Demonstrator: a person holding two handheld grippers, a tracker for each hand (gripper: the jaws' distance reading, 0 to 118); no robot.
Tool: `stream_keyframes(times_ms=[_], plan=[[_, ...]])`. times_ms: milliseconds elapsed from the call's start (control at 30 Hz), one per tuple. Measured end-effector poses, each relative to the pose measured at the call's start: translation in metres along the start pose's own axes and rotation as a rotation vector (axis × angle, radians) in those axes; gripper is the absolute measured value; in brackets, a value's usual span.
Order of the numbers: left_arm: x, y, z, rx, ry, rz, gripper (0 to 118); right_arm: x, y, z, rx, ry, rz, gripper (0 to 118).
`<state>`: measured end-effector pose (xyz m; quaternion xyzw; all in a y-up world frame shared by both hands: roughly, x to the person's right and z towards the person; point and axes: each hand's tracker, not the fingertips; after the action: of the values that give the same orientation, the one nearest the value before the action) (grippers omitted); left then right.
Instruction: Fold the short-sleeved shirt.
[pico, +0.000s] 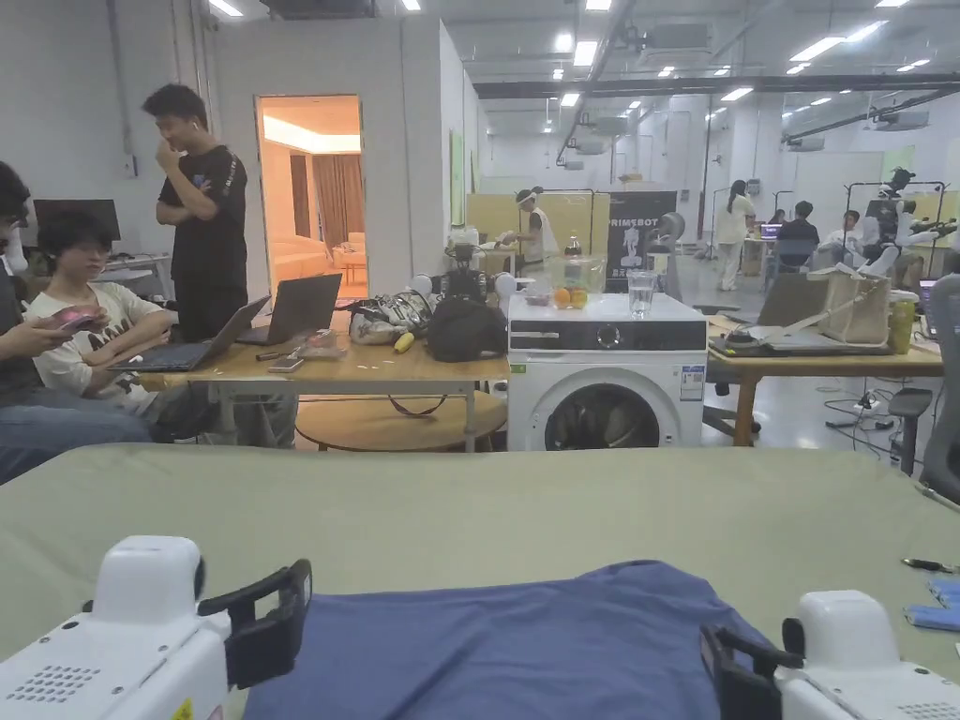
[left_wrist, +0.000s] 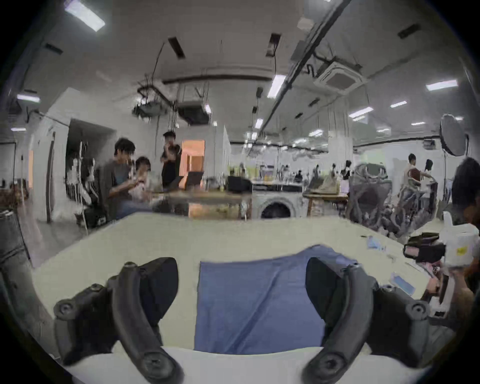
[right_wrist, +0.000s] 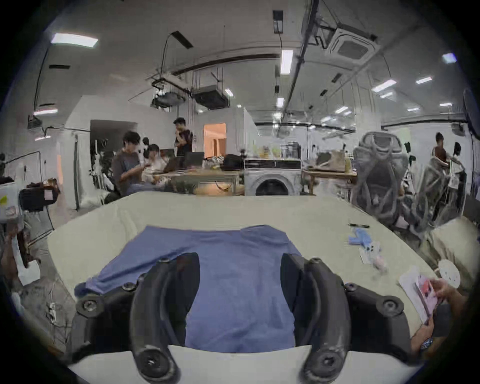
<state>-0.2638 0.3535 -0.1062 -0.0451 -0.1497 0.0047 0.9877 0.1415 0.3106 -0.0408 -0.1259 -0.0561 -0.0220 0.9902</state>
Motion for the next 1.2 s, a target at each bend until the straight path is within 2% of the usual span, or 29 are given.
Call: stream_keyframes(times_ms=[33, 67, 100, 133, 267, 367, 500, 533, 600, 633, 767, 867, 900, 933, 967, 1033, 1067, 1133, 1167, 1200], plan=[[0.003, -0.001, 0.0, 0.006, -0.008, -0.016, 61, -0.003, -0.004, -0.001, 0.0, -0.001, -0.001, 54], [0.006, -0.002, 0.001, -0.007, -0.011, -0.026, 38, -0.004, -0.006, -0.002, -0.008, 0.016, -0.005, 34], [0.007, -0.004, 0.001, -0.009, -0.016, -0.031, 18, -0.006, -0.012, -0.002, -0.006, 0.027, -0.006, 7], [0.007, -0.009, 0.002, -0.008, -0.021, -0.036, 0, -0.009, -0.016, -0.001, -0.001, 0.019, 0.007, 0], [0.001, -0.014, 0.007, -0.045, -0.03, -0.004, 0, -0.014, -0.022, 0.002, -0.018, 0.003, 0.052, 0], [-0.013, -0.017, 0.015, -0.053, -0.028, 0.027, 0, -0.011, -0.024, 0.008, -0.022, 0.011, 0.044, 0], [-0.05, -0.043, 0.017, -0.227, -0.005, 0.029, 0, -0.008, -0.026, 0.021, -0.013, 0.026, 0.039, 0], [-0.059, -0.057, 0.015, -0.286, 0.007, 0.039, 19, -0.007, -0.028, 0.023, -0.017, 0.035, 0.026, 0], [-0.073, -0.085, 0.012, -0.398, -0.026, 0.103, 80, -0.005, -0.032, 0.025, -0.067, 0.047, 0.024, 0], [-0.079, -0.101, 0.009, -0.458, -0.023, 0.127, 85, -0.006, -0.036, 0.029, -0.068, 0.026, 0.025, 0], [-0.083, -0.154, -0.018, -0.647, 0.008, 0.127, 85, -0.001, -0.049, 0.037, -0.108, 0.063, -0.055, 0], [-0.081, -0.181, -0.038, -0.744, 0.014, 0.138, 81, 0.007, -0.056, 0.038, -0.14, 0.031, -0.043, 0], [-0.081, -0.188, -0.043, -0.775, 0.042, 0.117, 76, 0.011, -0.057, 0.039, -0.152, 0.021, -0.033, 0], [-0.08, -0.194, -0.046, -0.796, 0.05, 0.102, 62, 0.016, -0.058, 0.042, -0.161, 0.008, -0.027, 0], [-0.078, -0.197, -0.044, -0.821, 0.061, 0.091, 54, 0.021, -0.059, 0.043, -0.172, -0.002, -0.022, 0], [-0.072, -0.189, -0.041, -0.77, 0.049, 0.063, 49, 0.034, -0.062, 0.045, -0.189, -0.032, -0.024, 0], [-0.071, -0.186, -0.039, -0.768, 0.04, 0.043, 41, 0.041, -0.063, 0.045, -0.198, -0.034, -0.032, 0], [-0.065, -0.185, -0.039, -0.764, 0.005, 0.028, 9, 0.056, -0.067, 0.045, -0.217, -0.04, -0.041, 0], [-0.062, -0.186, -0.039, -0.769, 0.011, 0.028, 5, 0.065, -0.071, 0.044, -0.233, -0.064, -0.037, 0], [-0.06, -0.188, -0.039, -0.773, 0.017, 0.021, 4, 0.073, -0.075, 0.042, -0.262, -0.088, -0.037, 7]])
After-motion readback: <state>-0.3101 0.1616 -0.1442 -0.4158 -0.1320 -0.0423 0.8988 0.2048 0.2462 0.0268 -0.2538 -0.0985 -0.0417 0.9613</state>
